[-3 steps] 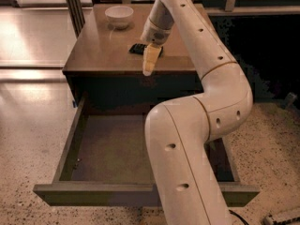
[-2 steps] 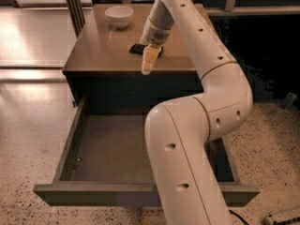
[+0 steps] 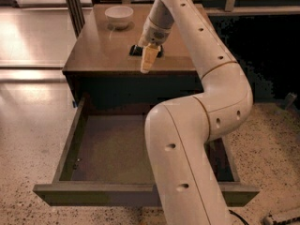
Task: Place rxbar chocolate into top drawer
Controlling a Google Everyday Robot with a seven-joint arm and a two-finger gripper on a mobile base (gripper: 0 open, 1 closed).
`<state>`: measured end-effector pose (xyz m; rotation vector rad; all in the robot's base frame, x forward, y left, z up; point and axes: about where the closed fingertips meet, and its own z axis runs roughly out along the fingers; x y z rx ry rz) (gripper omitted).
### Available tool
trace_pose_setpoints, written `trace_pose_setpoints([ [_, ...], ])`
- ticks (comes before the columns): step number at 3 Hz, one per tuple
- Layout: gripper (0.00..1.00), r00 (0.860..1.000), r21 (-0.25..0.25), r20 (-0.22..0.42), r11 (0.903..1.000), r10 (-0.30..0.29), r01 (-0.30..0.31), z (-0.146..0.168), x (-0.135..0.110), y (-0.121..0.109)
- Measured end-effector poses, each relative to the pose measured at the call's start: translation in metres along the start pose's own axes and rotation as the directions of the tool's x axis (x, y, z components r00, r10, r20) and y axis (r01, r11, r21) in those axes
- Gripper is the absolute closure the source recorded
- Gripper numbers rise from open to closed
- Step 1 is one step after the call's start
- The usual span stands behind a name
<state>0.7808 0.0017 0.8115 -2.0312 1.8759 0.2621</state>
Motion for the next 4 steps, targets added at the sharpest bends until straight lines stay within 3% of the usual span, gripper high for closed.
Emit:
trace_pose_setpoints([
  [1,0.87,1.0,0.0,0.0,1.0,0.0,0.0,0.0,0.0,0.0],
  [2,1.0,1.0,0.0,0.0,1.0,0.0,0.0,0.0,0.0,0.0],
  [4,1.0,1.0,0.006,0.002,1.0,0.0,0.0,-0.011,-0.006,0.002],
])
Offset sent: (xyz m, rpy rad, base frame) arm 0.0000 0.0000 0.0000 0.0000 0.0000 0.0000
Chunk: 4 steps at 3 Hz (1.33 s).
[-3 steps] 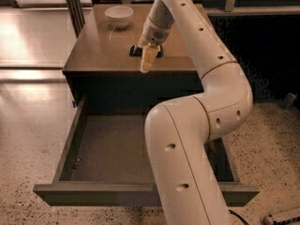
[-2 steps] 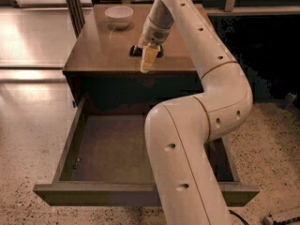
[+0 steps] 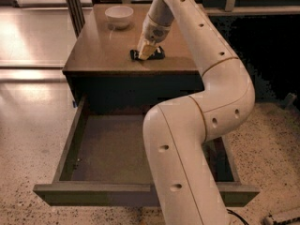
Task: Place rxbar chocolate into top drawer
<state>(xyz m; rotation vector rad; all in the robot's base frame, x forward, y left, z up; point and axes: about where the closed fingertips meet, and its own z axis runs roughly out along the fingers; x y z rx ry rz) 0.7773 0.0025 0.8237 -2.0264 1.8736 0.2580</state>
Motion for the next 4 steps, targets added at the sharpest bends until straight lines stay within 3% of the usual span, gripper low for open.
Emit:
trace_pose_setpoints([
  [1,1.0,1.0,0.035,0.01,0.9992,-0.018,0.018,0.0,-0.007,-0.009],
  [3,1.0,0.996,0.123,0.037,0.9896,-0.079,0.074,-0.062,-0.053,-0.008],
  [4,1.0,0.995,0.147,0.048,0.986,-0.088,0.08,-0.068,-0.062,-0.011],
])
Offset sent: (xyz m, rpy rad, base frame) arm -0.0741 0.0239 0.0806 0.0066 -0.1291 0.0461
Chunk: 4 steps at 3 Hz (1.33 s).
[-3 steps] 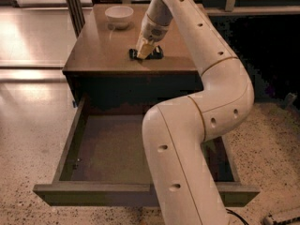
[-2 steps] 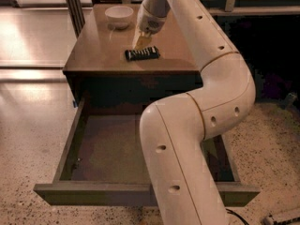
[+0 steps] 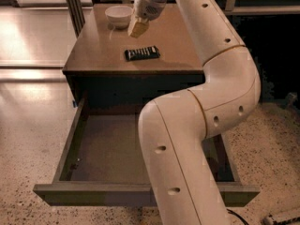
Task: Place rxbar chocolate into top drawer
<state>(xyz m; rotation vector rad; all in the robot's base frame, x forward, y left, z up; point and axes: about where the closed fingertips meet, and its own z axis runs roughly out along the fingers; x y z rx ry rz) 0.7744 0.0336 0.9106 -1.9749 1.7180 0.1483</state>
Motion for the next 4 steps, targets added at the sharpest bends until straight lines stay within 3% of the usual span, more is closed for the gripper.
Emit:
trace_pose_setpoints([
  [1,0.9,1.0,0.004,0.002,1.0,0.001,-0.001,0.0023,-0.0001,-0.0016],
  [4,0.2,1.0,0.004,0.002,1.0,0.001,-0.001,0.0023,-0.0001,-0.0017],
])
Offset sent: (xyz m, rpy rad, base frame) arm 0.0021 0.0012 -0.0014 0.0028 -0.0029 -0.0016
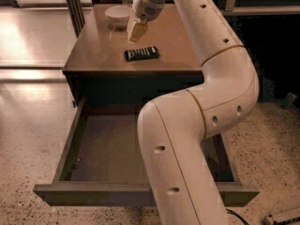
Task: Place rxbar chocolate into top drawer
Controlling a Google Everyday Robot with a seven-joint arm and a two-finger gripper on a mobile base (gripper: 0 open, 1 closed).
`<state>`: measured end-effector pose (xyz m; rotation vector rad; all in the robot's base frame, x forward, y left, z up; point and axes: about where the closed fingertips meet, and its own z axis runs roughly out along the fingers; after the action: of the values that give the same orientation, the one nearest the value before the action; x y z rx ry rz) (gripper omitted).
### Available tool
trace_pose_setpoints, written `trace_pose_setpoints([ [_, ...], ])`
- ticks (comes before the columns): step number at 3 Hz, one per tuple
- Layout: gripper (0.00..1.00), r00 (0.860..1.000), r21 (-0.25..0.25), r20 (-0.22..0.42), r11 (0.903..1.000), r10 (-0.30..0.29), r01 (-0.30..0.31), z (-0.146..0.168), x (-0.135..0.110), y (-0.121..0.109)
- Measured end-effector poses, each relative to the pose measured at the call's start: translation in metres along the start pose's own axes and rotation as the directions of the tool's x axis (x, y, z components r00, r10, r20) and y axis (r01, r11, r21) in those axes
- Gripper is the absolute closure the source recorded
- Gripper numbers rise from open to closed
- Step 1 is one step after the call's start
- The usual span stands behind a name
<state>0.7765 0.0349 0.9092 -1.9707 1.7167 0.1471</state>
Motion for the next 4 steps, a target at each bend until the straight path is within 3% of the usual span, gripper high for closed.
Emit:
trace_pose_setpoints([
  [1,0.0,1.0,0.0,0.0,1.0,0.0,0.0,0.0,0.0,0.0],
  [2,0.0,1.0,-0.004,-0.005,0.9997,0.023,-0.023,0.014,0.007,-0.002],
  [4,0.0,0.995,-0.086,-0.015,0.9909,0.103,-0.103,0.043,0.03,0.013],
])
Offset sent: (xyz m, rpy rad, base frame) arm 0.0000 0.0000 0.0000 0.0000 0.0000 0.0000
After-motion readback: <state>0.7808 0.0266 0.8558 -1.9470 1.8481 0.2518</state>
